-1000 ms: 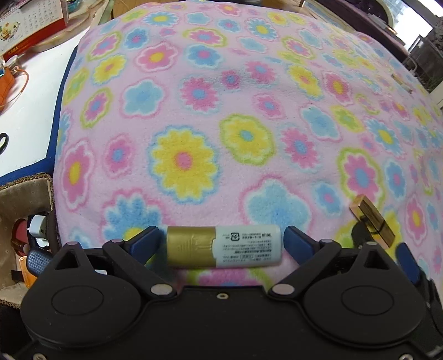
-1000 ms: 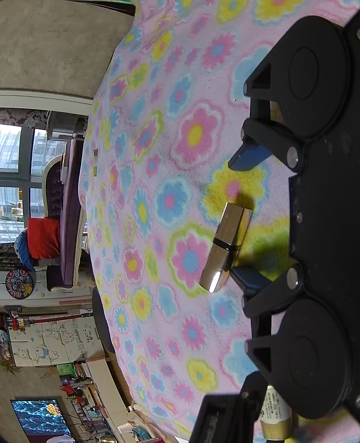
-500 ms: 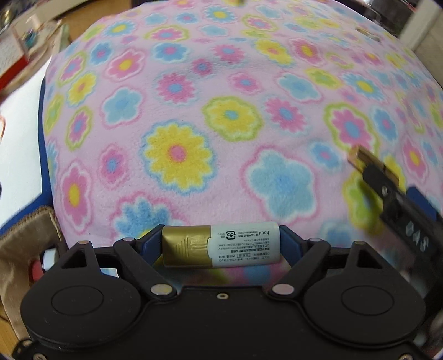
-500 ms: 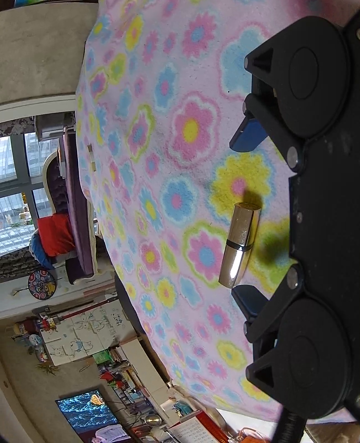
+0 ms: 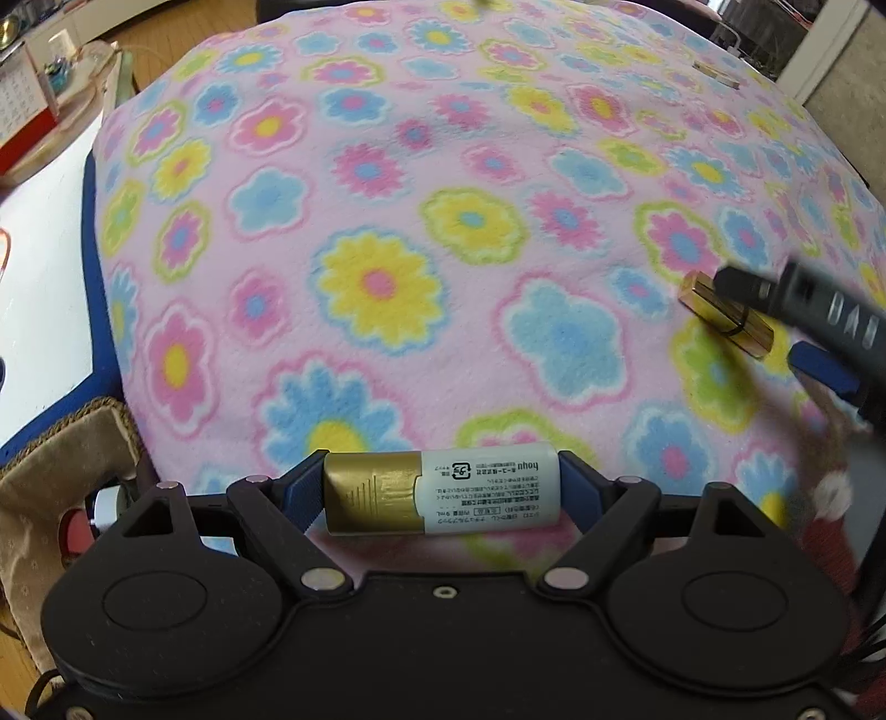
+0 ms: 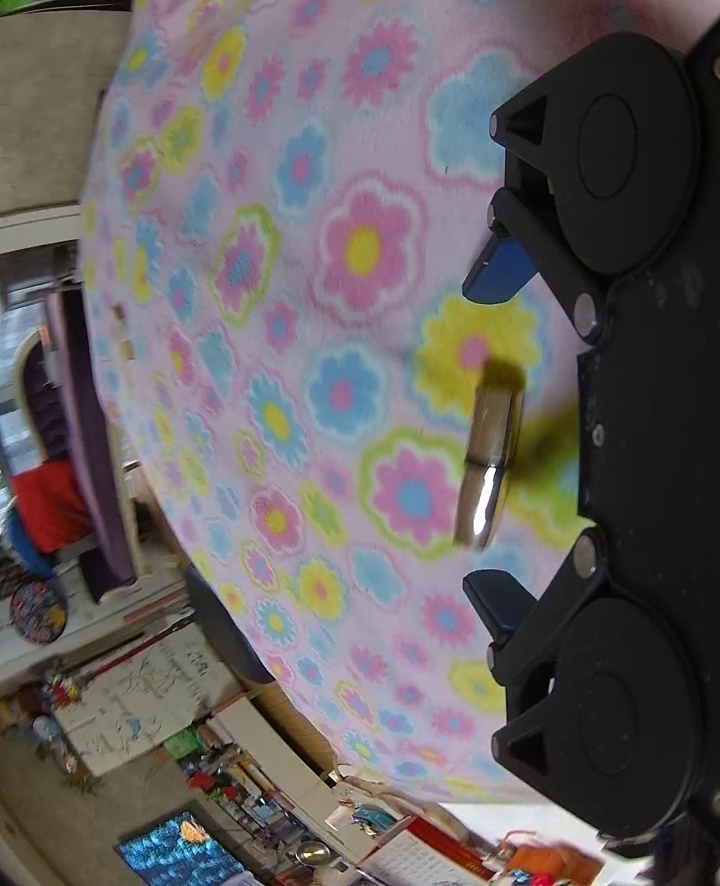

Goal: Organize rigid objects
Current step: 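Grasp the gold-and-white tube with the left gripper while the right grasps the gold lipstick, then carry the tube and lipstick over the basket and open both grippers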

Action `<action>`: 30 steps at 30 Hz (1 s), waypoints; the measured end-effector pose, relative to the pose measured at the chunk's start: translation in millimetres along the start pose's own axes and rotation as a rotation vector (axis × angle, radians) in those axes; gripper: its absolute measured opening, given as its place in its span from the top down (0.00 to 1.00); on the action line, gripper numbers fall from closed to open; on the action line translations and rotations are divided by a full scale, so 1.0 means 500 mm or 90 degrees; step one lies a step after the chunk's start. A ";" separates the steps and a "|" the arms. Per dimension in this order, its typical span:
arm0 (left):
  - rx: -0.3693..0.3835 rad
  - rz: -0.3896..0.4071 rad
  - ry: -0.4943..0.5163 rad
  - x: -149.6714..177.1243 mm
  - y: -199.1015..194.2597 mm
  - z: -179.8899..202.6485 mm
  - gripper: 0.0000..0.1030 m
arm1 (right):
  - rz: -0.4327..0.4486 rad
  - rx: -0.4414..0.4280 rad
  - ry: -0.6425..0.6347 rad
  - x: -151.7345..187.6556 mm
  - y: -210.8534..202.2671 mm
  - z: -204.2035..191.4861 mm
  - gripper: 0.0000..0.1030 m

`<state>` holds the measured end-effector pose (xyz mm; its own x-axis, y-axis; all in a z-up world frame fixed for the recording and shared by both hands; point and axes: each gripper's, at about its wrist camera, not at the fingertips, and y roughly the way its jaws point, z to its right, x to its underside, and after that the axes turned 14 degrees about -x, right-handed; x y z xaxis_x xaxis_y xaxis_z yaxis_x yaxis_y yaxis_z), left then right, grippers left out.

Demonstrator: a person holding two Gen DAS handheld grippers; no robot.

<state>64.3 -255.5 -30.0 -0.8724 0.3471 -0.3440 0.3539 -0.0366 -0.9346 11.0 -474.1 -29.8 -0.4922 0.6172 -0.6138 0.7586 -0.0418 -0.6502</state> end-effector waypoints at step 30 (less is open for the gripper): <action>-0.055 0.027 -0.058 0.012 -0.073 -0.128 0.22 | -0.140 0.147 -0.031 0.045 -0.060 -0.122 0.30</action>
<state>67.8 -192.2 7.8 -0.8816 0.2610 -0.3932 0.4151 0.0324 -0.9092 3.2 -411.2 3.3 -0.6583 0.5928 -0.4640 0.5173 -0.0916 -0.8509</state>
